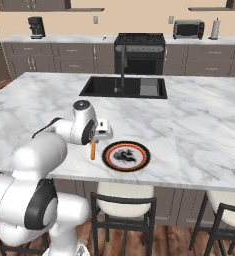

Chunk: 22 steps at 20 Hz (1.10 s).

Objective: Take the fork and place it on the left side of the plate. Then take the spoon and place it on the right side of the plate. Make sure they're directly next to the plate.

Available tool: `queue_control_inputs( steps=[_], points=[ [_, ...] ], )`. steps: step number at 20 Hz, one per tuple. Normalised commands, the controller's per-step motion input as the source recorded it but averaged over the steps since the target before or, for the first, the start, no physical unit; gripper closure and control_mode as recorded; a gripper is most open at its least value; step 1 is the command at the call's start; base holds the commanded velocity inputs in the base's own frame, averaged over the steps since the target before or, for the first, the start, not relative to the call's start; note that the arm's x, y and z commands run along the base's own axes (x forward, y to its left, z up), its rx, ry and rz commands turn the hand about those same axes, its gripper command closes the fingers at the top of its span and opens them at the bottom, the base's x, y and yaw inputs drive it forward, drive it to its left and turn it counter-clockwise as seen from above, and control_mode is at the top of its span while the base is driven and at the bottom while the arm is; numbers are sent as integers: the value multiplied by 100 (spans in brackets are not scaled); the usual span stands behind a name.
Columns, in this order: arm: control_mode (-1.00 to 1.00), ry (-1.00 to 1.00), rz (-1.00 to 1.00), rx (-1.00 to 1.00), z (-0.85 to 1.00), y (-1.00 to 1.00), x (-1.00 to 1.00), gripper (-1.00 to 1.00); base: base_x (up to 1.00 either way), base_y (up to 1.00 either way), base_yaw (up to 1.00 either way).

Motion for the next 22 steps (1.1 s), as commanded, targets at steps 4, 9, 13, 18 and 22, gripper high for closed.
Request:
queue_control_inputs(
  steps=[4,9,13,18,22],
  points=[
    [-100,10,-4,0,-33,25,50,100,0,0,0],
    [-100,4,-3,-2,-42,29,32,100,0,0,0],
    [-100,0,-3,-1,-52,14,20,100,0,0,0],
    [-100,0,0,0,-58,0,24,100,0,0,0],
    [-100,0,0,0,-57,0,15,100,0,0,0]
  ],
)
